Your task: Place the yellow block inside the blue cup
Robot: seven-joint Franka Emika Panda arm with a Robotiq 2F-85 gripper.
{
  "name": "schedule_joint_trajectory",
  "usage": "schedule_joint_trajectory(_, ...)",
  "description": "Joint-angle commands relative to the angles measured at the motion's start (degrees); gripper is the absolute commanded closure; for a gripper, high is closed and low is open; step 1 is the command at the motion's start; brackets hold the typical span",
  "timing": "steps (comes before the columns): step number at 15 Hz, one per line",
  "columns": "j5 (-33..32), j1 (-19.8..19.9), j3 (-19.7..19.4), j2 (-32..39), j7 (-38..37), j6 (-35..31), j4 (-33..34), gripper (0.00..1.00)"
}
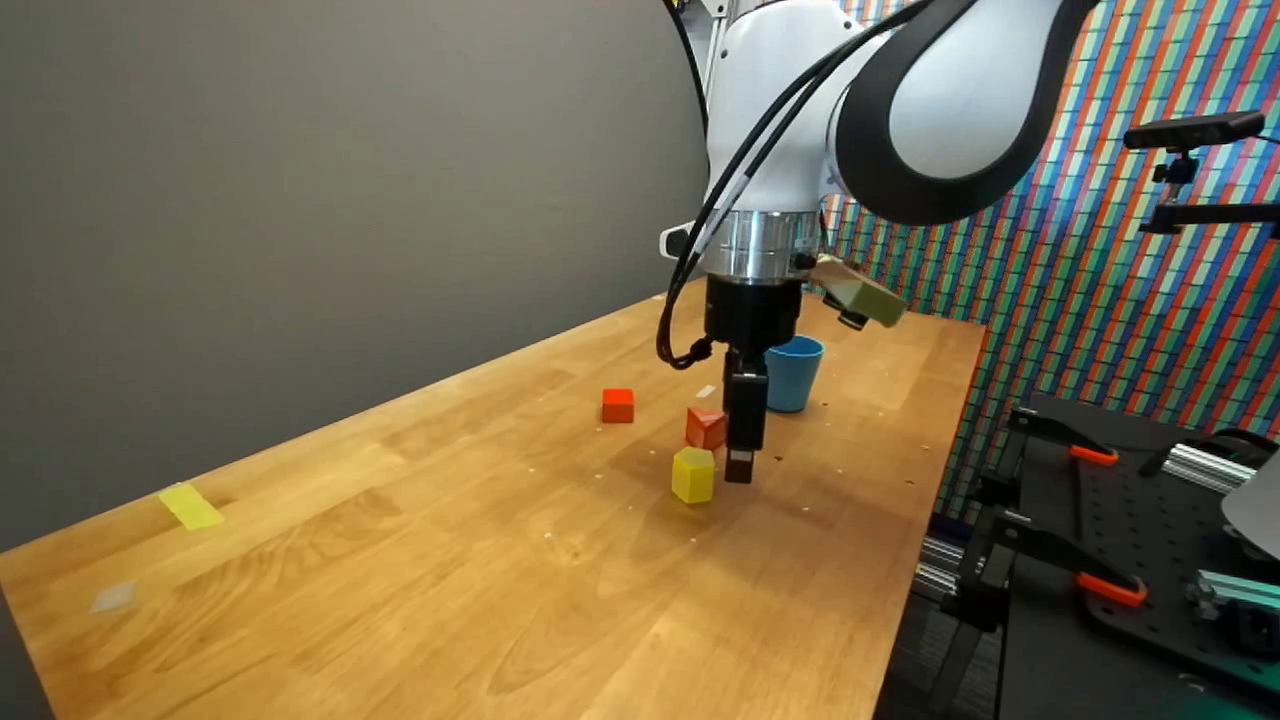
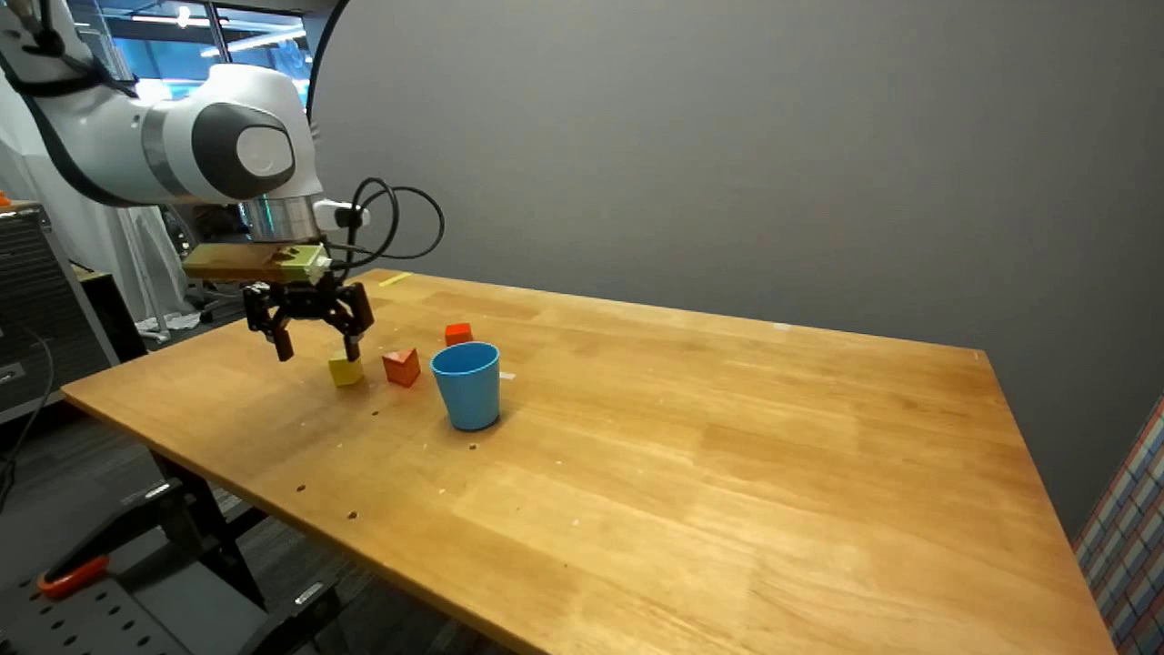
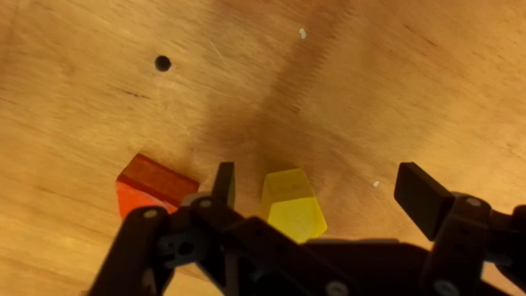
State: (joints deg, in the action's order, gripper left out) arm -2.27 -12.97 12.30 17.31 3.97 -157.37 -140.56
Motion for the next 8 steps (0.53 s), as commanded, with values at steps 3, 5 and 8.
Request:
schedule_joint_trajectory(3,-9.87,-3.94,-4.98,5.12,-3.34,-8.07,1.54,0.00)
schedule_joint_trajectory(5,-11.62,-5.17,-6.27,6.71,-3.82,-9.61,2.18,0.00)
schedule_joint_trajectory(8,-12.05,-6.43,-7.00,8.39,-3.90,-10.50,3.37,0.00)
